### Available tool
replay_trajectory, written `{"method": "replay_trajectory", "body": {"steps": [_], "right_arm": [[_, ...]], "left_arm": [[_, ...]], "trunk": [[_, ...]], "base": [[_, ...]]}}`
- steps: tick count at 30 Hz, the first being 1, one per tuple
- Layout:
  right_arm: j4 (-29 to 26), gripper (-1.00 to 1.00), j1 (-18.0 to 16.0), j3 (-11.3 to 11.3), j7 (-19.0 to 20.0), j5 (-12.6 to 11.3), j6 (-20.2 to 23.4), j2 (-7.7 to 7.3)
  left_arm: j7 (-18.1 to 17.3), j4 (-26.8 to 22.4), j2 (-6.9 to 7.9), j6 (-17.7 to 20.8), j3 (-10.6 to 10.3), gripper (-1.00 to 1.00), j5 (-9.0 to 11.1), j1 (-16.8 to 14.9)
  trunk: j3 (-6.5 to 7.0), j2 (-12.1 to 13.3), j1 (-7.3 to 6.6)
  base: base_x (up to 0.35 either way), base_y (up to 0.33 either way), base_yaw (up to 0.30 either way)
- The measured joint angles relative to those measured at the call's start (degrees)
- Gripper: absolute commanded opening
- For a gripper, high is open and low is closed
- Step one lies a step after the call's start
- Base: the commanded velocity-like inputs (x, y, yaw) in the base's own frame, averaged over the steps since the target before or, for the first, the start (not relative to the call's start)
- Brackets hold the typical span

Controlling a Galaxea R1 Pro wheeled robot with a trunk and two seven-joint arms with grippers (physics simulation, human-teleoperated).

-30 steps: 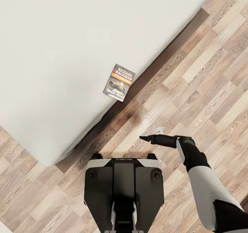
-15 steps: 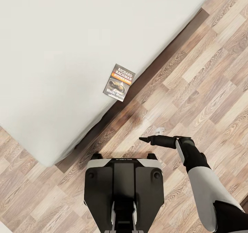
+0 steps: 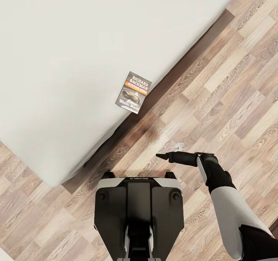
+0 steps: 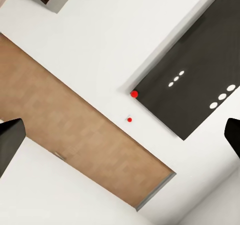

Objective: In the bedroom, move the book from the bed onto either nightstand, and place the two sandals side by side next to the bed.

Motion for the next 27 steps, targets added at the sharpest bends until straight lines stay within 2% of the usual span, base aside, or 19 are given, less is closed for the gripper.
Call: {"method": "replay_trajectory", "body": {"steps": [16,20,27], "right_arm": [[0.00,1.00,0.00,0.00,0.00,0.02,0.00,-0.02],[-0.98,1.00,1.29,-1.01,-0.90,0.19,0.00,0.02],[-1.52,1.00,3.55,-1.48,-2.85,0.29,0.11,0.07]], "left_arm": [[-0.02,0.02,0.00,-0.01,-0.02,1.00,0.00,0.00],[0.94,0.09,-1.28,0.07,0.44,1.00,0.25,-0.48],[3.18,0.17,-3.45,0.22,0.65,1.00,0.30,-0.78]], "trunk": [[0.00,0.00,0.00],[0.00,0.00,0.00],[0.00,0.00,0.00]], "base": [[0.000,0.000,0.000],[0.000,0.000,0.000],[0.000,0.000,0.000]]}}
